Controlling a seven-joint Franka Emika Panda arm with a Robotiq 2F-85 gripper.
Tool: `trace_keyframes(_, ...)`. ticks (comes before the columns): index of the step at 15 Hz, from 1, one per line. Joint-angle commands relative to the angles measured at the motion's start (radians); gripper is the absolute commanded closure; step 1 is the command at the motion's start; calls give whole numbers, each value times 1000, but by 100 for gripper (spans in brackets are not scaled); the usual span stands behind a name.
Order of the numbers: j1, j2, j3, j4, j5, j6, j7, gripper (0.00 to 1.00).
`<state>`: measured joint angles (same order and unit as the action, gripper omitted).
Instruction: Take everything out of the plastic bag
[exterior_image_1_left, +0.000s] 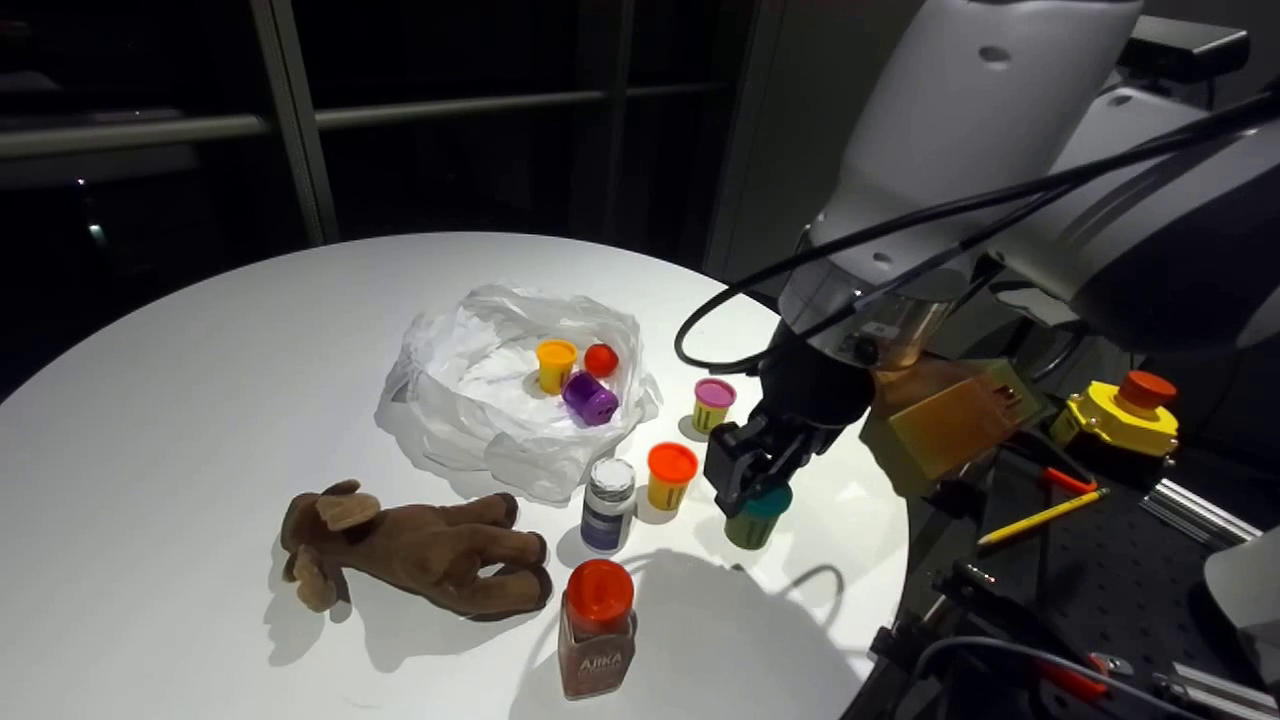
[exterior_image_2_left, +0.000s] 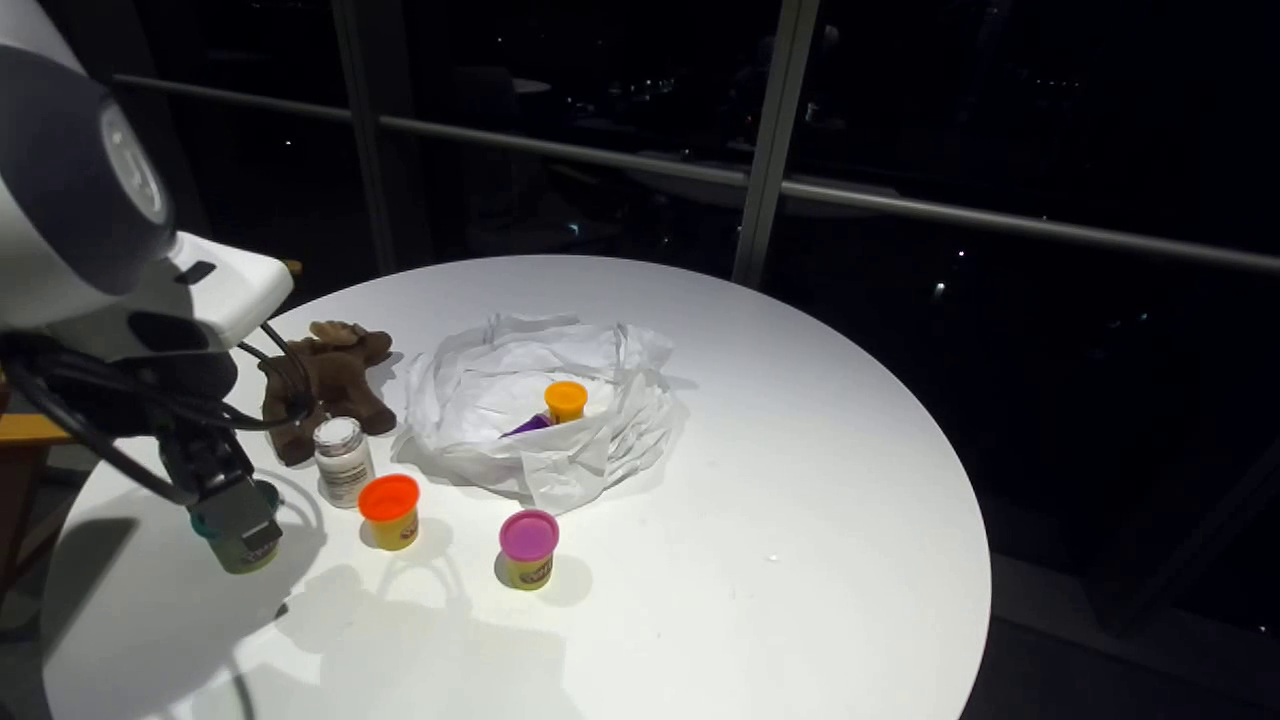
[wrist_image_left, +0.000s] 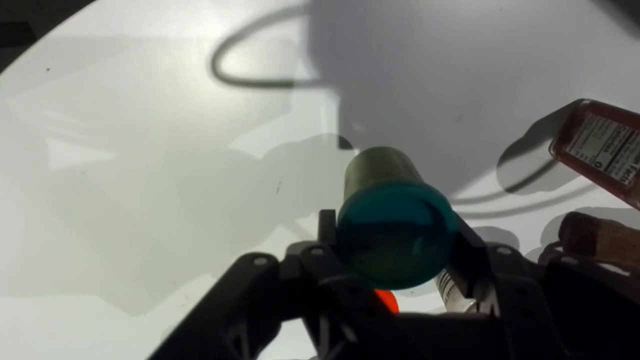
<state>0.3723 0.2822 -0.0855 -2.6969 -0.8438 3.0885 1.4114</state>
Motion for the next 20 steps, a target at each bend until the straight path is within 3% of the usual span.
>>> trace_keyframes(1,1,124,33,98,25,2,-13,72)
trace_keyframes(5,33,203,33,181,15,-22,10,72)
trace_keyframes(6,36,218,35,195,15,-23,9,56)
trace_keyframes(7,41,231,35,207,15,-22,10,22)
trace_keyframes(9,61,238,30,216,11,-25,19,21)
trace_keyframes(12,102,197,12,196,4,-58,41,1)
trace_keyframes(15,116,121,6,164,7,-119,54,0)
trace_keyframes(20,16,-13,39,168,77,-249,-57,0)
